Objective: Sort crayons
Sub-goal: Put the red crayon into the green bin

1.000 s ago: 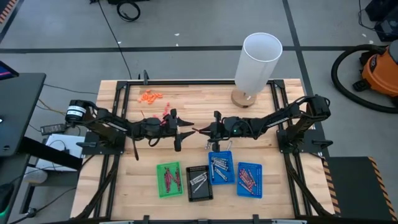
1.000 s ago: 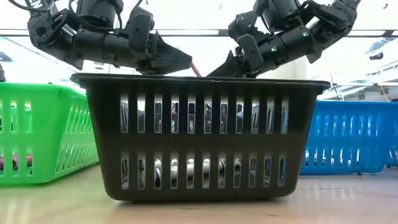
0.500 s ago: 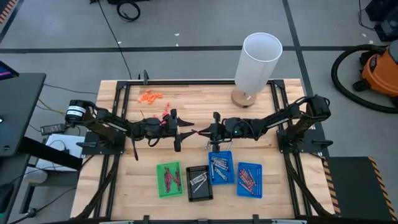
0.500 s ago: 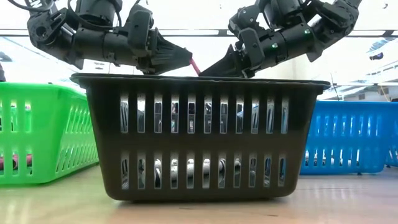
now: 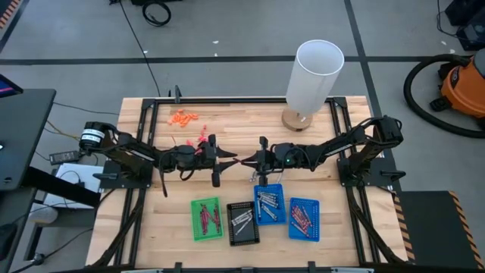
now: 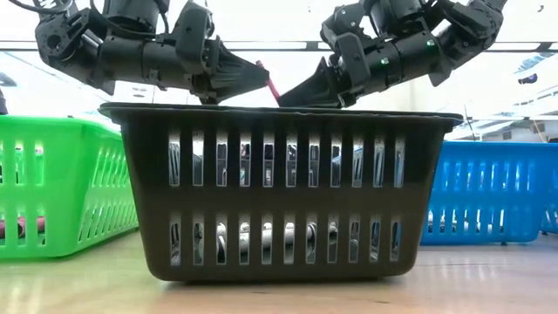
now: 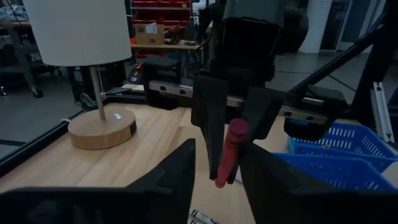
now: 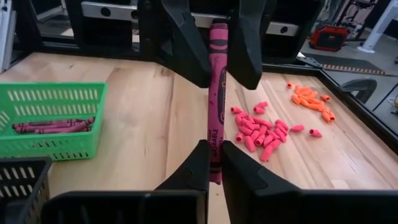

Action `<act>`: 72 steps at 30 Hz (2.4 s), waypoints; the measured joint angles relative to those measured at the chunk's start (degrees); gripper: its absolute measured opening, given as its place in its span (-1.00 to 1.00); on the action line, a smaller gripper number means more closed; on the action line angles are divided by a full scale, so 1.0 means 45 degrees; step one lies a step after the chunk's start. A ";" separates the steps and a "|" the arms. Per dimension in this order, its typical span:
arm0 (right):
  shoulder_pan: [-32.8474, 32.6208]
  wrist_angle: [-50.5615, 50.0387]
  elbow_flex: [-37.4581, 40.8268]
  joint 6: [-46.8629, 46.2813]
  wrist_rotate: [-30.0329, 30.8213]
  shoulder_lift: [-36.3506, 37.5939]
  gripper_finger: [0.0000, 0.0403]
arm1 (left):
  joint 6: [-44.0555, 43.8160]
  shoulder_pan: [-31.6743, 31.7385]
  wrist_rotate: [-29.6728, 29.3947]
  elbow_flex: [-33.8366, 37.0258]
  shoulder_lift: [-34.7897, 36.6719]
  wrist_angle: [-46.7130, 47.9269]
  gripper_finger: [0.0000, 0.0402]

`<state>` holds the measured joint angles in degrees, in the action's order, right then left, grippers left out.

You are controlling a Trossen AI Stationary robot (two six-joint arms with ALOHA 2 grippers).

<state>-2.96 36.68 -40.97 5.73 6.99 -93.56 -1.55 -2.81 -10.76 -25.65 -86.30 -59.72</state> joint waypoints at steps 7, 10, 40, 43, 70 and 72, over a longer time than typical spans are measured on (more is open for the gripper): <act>0.0000 0.0154 0.0000 -0.0221 -0.0146 0.0000 -0.70 | 0.0003 -0.0001 0.0641 -0.0439 0.0000 0.0112 -0.54; 0.0000 0.0144 0.0000 -0.0226 -0.0143 0.0000 -0.68 | 0.0158 -0.0010 0.0656 -0.0633 0.0000 0.0389 -0.63; 0.0768 -0.3019 -0.0005 -0.1032 0.0134 0.0219 -0.37 | -0.3046 0.0684 0.0559 -0.0977 -0.1625 0.5898 -0.30; 0.0763 -0.3110 -0.0010 -0.1027 0.0098 0.0219 -0.30 | -0.3051 0.0651 0.0571 -0.1507 -0.2430 0.5818 -0.23; 0.0609 -0.3269 -0.0010 -0.0567 -0.0240 0.0219 -0.26 | -0.4159 0.0541 0.1724 -0.2370 -0.4375 0.6607 -0.92; 0.0597 -0.3310 -0.0010 -0.0566 -0.0228 0.0219 -0.26 | -0.4112 0.0394 0.1724 -0.2349 -0.4101 0.6848 -0.91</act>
<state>-0.27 21.79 -41.01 3.18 5.97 -92.58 -20.06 -1.03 -3.01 -36.22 -104.76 -28.90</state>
